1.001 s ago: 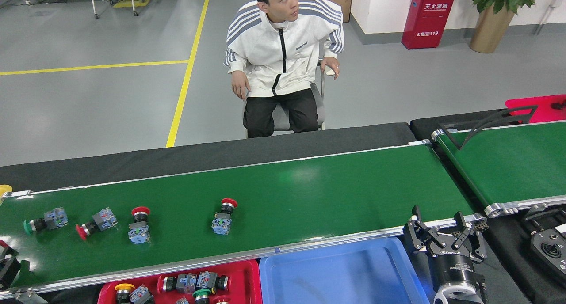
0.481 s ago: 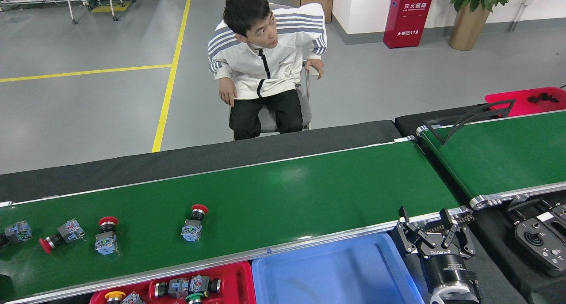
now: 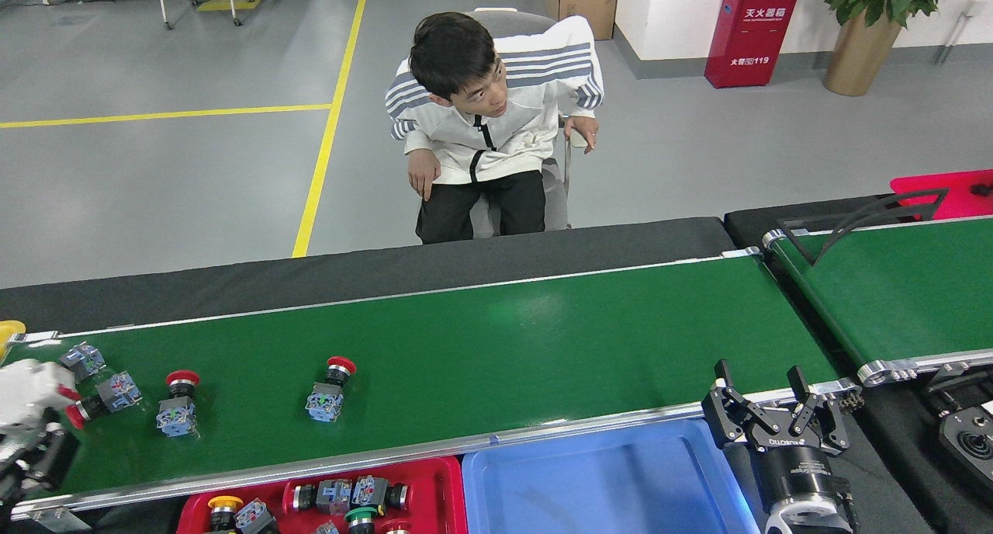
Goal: Pick switch part from conveyor to tray
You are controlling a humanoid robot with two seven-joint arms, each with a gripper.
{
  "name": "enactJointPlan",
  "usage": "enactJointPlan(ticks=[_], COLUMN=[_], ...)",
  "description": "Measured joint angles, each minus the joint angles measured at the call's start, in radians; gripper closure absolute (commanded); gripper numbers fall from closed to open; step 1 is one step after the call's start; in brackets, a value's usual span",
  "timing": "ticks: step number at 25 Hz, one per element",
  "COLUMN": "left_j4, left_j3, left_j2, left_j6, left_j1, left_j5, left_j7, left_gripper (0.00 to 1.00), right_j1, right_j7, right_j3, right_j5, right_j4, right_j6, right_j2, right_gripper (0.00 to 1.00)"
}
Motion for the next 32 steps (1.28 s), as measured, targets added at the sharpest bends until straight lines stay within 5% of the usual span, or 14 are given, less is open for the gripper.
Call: enactJointPlan(ticks=[8, 21, 23, 28, 32], left_j4=[-0.392, -0.411, -0.411, -0.411, -0.412], left_j3=[-0.159, -0.533, -0.568, -0.588, -0.585], left_j2=[-0.167, -0.373, -0.413, -0.428, -0.431], left_j6=[-0.118, -0.119, -0.119, -0.119, -0.119], left_j1=[0.194, 0.113, 0.113, 0.105, 0.108], left_j5=[-0.012, -0.285, -0.322, -0.332, -0.332], left_j7=[-0.050, -0.081, -0.082, -0.096, -0.096], left_gripper=[0.92, 0.83, 0.73, 0.18, 0.03], right_j1=[0.000, 0.001, 0.001, 0.011, 0.012], right_j7=[-0.001, -0.005, -0.006, -0.006, -0.005], right_j3=[-0.001, -0.029, -0.029, -0.024, -0.023], right_j5=[0.000, 0.000, 0.000, 0.000, 0.000], right_j4=[0.000, -0.002, -0.002, -0.002, -0.002], right_j6=[0.003, 0.000, 0.000, -0.010, -0.023], right_j2=[-0.001, -0.116, -0.116, -0.116, -0.116], right_gripper=[0.00, 0.00, 0.00, 0.00, 0.00])
